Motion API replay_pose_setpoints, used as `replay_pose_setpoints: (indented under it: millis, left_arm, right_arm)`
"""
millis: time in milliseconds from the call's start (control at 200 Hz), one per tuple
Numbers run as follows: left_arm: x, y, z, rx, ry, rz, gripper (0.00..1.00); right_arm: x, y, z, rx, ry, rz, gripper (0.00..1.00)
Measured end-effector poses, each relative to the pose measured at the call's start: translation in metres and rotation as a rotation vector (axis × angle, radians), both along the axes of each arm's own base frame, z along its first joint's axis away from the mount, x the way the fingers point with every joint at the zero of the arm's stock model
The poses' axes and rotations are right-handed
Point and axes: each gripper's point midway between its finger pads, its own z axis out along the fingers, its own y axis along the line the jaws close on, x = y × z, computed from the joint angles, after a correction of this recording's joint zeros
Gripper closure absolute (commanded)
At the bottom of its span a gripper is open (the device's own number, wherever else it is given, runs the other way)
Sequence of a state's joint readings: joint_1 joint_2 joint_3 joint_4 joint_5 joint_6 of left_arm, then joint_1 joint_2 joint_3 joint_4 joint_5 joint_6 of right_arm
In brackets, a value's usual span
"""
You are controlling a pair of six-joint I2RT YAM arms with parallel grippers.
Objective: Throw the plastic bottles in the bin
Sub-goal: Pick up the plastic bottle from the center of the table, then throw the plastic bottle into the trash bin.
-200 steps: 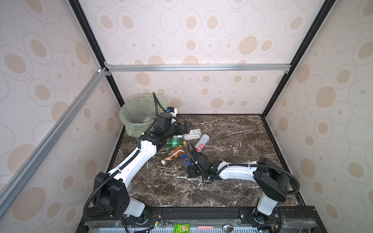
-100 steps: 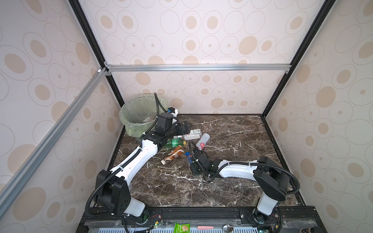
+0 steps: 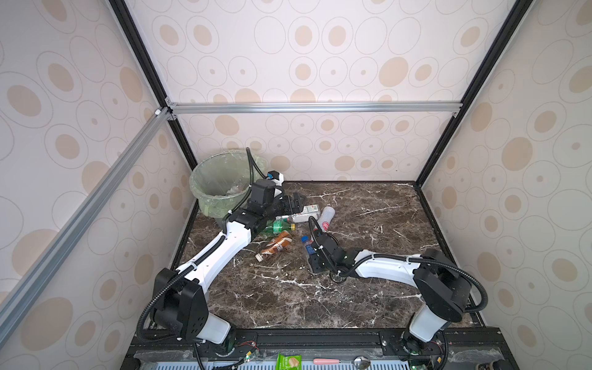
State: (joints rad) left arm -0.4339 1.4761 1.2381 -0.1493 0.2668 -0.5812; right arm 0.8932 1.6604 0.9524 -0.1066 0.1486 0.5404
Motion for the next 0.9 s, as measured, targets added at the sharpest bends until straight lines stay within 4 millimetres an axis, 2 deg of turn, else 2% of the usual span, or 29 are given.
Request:
replay_pose_setpoints:
  millis: [270, 475, 585, 780, 900]
  left_arm:
    - [0.001, -0.009, -0.007, -0.043, 0.030, -0.028, 0.01]
    - [0.000, -0.018, -0.003, -0.106, 0.033, -0.053, 0.01]
    - [0.000, -0.023, -0.001, -0.135, 0.033, -0.069, 0.01]
    - [-0.003, -0.042, -0.010, -0.158, 0.058, -0.115, 0.01]
    - [-0.008, -0.058, -0.017, -0.173, 0.081, -0.149, 0.01]
  right_arm:
    - [0.021, -0.019, 0.043, 0.097, -0.046, -0.048, 0.57]
    - [0.037, -0.039, 0.069, 0.153, -0.066, -0.092, 0.57]
    - [0.047, -0.046, 0.090, 0.191, -0.096, -0.110, 0.57]
    - [0.065, -0.043, 0.130, 0.255, -0.161, -0.109, 0.57]
    - [0.069, -0.037, 0.149, 0.287, -0.186, -0.096, 0.57]
